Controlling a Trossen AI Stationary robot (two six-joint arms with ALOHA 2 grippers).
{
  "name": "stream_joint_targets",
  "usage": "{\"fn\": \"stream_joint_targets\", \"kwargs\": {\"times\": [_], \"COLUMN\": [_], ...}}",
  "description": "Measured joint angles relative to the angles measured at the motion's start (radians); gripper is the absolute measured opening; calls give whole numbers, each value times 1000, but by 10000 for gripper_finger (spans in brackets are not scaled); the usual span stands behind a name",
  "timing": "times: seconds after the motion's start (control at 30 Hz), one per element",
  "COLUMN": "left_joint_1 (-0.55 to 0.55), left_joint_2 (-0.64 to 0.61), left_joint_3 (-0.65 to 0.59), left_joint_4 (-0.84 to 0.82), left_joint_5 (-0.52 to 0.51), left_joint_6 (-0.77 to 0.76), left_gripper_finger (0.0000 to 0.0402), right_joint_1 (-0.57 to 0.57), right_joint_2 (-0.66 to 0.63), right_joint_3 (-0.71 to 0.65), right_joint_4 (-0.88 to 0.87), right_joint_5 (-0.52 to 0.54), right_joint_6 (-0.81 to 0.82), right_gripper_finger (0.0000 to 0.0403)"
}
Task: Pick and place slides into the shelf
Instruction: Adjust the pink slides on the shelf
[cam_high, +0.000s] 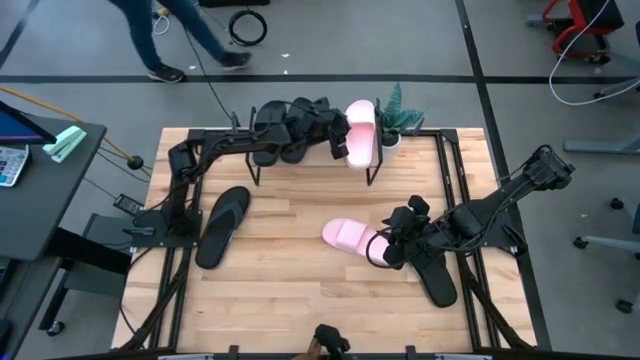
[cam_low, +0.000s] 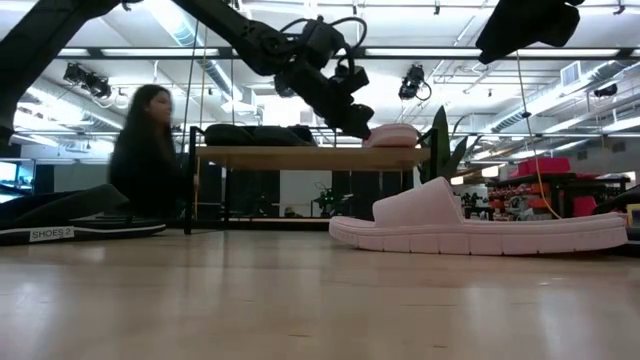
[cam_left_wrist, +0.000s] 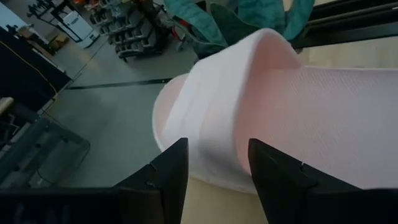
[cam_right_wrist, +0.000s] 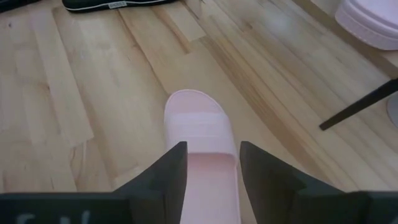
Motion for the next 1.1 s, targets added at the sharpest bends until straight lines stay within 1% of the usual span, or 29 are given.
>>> {"fn": "stream_joint_targets", "kwargs": {"times": [0.17, 0.27, 0.37, 0.5, 0.53, 0.6, 0.67, 0.73, 0.77, 0.87, 1.0, 1.1], "left_joint_1": [1, 1, 1, -3, -7, -12, -20, -27, -31, -40, -53, -55], "left_joint_2": [32, 37, 37, 37, 37, 37, 34, 27, 17, -8, -40, -69], "left_joint_3": [0, 0, 0, 0, 0, 0, 0, 0, 0, 0, 0, 0], "left_joint_4": [65, 80, 81, 84, 83, 80, 73, 64, 43, -29, -150, -247], "left_joint_5": [-8, -30, -41, -83, -106, -165, -258, -343, -369, -385, -405, -405], "left_joint_6": [2, 11, 12, 14, 13, 12, 20, 62, 82, 104, 103, 110], "left_gripper_finger": [170, 152, 107, 23, 16, 19, 24, 20, 14, 12, 19, 14], "right_joint_1": [0, 0, 0, 0, 0, 0, 1, 1, 1, 1, 1, 1], "right_joint_2": [0, 0, 0, 0, 0, 0, 0, 0, 0, 0, 0, 0], "right_joint_3": [0, 0, 0, 0, 0, 0, 0, 0, 0, 0, 0, 0], "right_joint_4": [-2, -2, -2, -2, -2, -2, -2, -4, -4, -8, -14, -14], "right_joint_5": [0, 0, -1, 3, 3, 3, 3, 3, 3, 3, 4, 4], "right_joint_6": [0, 0, 0, 1, 1, 2, 2, 16, 23, 38, 42, 42], "right_gripper_finger": [154, 154, 154, 154, 154, 154, 154, 154, 154, 154, 154, 154]}}
